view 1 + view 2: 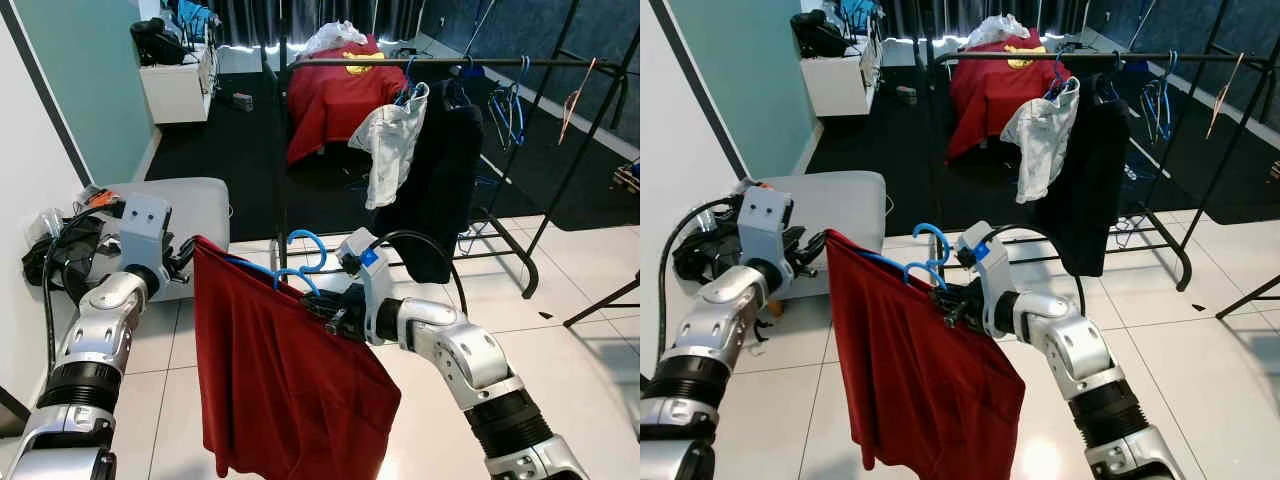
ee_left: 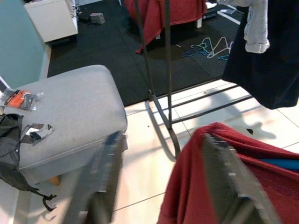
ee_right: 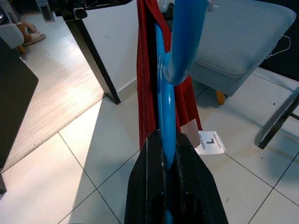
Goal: Hang hanger
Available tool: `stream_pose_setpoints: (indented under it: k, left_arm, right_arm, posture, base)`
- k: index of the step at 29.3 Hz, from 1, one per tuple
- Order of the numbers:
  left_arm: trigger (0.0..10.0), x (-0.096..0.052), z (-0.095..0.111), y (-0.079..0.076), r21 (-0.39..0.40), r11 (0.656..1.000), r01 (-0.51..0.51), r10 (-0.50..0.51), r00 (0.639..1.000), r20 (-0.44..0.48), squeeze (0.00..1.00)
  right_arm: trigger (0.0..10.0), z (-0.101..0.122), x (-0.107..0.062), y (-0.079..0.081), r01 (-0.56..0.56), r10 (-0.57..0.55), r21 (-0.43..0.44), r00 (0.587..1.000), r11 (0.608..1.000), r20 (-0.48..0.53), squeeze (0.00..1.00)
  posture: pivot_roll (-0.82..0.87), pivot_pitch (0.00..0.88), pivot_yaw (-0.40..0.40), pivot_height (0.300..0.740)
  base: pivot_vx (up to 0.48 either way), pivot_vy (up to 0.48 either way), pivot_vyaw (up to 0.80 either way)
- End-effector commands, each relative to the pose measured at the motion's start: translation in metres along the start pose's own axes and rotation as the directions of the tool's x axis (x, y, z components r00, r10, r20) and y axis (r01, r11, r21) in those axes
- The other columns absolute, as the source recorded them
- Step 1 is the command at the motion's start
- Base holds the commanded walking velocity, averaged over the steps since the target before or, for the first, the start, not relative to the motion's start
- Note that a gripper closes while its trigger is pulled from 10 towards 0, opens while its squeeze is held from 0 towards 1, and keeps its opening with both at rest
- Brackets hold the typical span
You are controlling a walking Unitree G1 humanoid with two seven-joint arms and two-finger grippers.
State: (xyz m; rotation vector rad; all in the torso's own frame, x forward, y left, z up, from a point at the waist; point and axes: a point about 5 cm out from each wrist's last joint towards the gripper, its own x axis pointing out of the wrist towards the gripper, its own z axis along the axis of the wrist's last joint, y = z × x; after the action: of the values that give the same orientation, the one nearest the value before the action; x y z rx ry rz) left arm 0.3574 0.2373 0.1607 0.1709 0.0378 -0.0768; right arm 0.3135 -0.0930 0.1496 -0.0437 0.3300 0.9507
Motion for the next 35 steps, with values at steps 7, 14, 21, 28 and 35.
stream_pose_setpoints:
  k: [7,14,21,28,35]
  left_arm:
    - [10.0,-0.004,0.005,0.010,-0.014,1.000,-0.020,0.020,1.000,0.008,0.00]
    - [10.0,-0.006,-0.002,-0.002,0.024,0.994,0.108,-0.107,0.993,-0.046,0.00]
    - [10.0,-0.020,-0.012,-0.031,0.034,0.897,0.441,-0.431,0.888,-0.158,0.87]
    - [10.0,-0.014,-0.007,-0.010,0.058,0.950,0.306,-0.295,0.944,-0.148,0.00]
    - [10.0,-0.018,-0.036,-0.005,-0.042,0.991,0.130,-0.137,0.944,-0.301,0.00]
  right_arm:
    - [10.0,0.002,-0.003,-0.004,0.017,-0.017,-0.005,1.000,1.000,0.000,0.00]
    - [10.0,0.001,-0.002,-0.004,0.015,-0.015,-0.004,1.000,1.000,-0.002,0.00]
    - [10.0,0.000,-0.002,-0.004,0.015,-0.015,-0.001,1.000,1.000,-0.007,0.00]
    - [10.0,-0.001,-0.003,-0.005,0.022,-0.022,0.003,1.000,1.000,-0.007,0.00]
    - [10.0,-0.002,-0.006,-0.027,0.256,-0.268,0.115,0.958,0.960,0.103,0.00]
  posture:
    - [-0.06,0.000,0.017,0.740]
    - [-0.06,0.000,0.016,0.740]
    - [-0.06,0.000,0.016,0.740]
    - [-0.06,0.000,0.017,0.740]
    - [-0.05,0.000,0.028,0.740]
  base:
    - [0.000,0.000,0.00]
    - [0.000,0.000,0.00]
    - [0.000,0.000,0.00]
    - [0.000,0.000,0.00]
    - [0.000,0.000,0.00]
